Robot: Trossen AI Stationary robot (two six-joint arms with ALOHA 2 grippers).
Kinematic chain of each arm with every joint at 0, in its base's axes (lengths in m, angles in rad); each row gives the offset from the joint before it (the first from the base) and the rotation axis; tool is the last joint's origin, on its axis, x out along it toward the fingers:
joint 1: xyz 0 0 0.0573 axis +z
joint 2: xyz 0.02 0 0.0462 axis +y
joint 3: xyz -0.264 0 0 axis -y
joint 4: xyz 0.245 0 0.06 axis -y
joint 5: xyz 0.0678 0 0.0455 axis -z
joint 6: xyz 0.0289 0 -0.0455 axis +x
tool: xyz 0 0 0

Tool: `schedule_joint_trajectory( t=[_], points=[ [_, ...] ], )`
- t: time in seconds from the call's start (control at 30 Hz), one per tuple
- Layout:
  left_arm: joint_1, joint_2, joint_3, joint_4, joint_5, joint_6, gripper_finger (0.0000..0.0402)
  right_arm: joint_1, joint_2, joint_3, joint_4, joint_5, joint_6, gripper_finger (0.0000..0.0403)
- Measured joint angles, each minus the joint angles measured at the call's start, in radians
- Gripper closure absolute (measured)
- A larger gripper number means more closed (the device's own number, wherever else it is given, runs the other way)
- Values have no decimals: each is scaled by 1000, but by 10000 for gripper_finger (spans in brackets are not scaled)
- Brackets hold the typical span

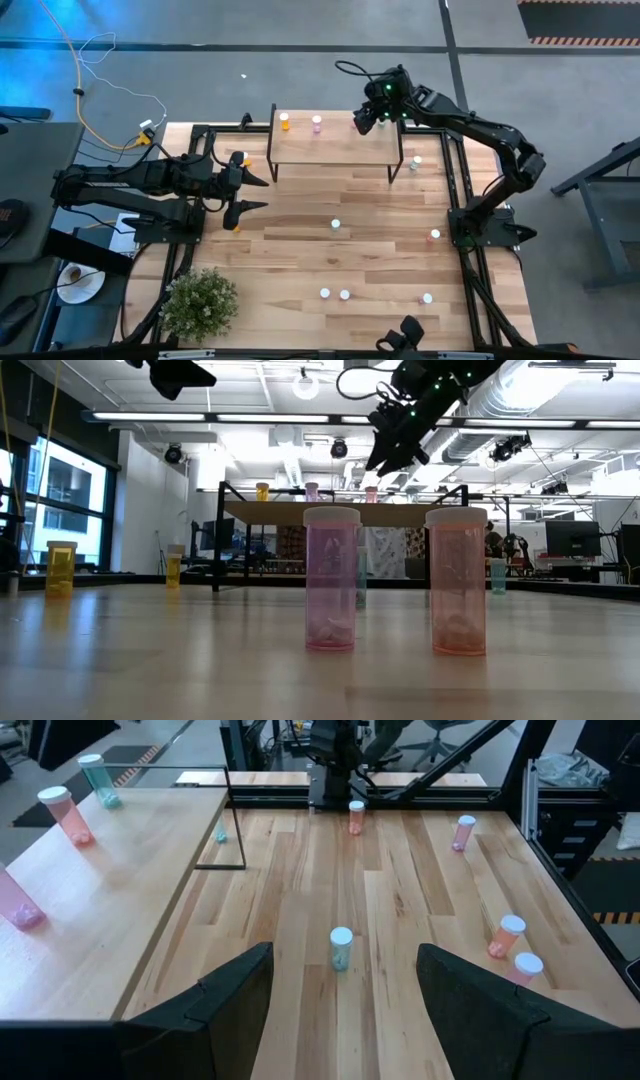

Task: Pick and place medicine bottles onto shelf by color
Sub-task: Adjust the pill bottles on the shelf

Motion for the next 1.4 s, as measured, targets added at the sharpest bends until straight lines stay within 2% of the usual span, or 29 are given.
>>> schedule_joint_trajectory(
  t=[0.13,0.4,1.2,1.4],
  points=[
    [0,0,0,0,0,0,165,15,29,0,-4,15,1,214],
    [0,0,0,0,0,-12,165,31,46,0,-5,113,15,214],
    [0,0,0,0,0,-16,165,38,72,0,-3,139,17,215],
    [0,0,0,1,0,-15,165,38,72,0,15,139,25,237]
  ],
)
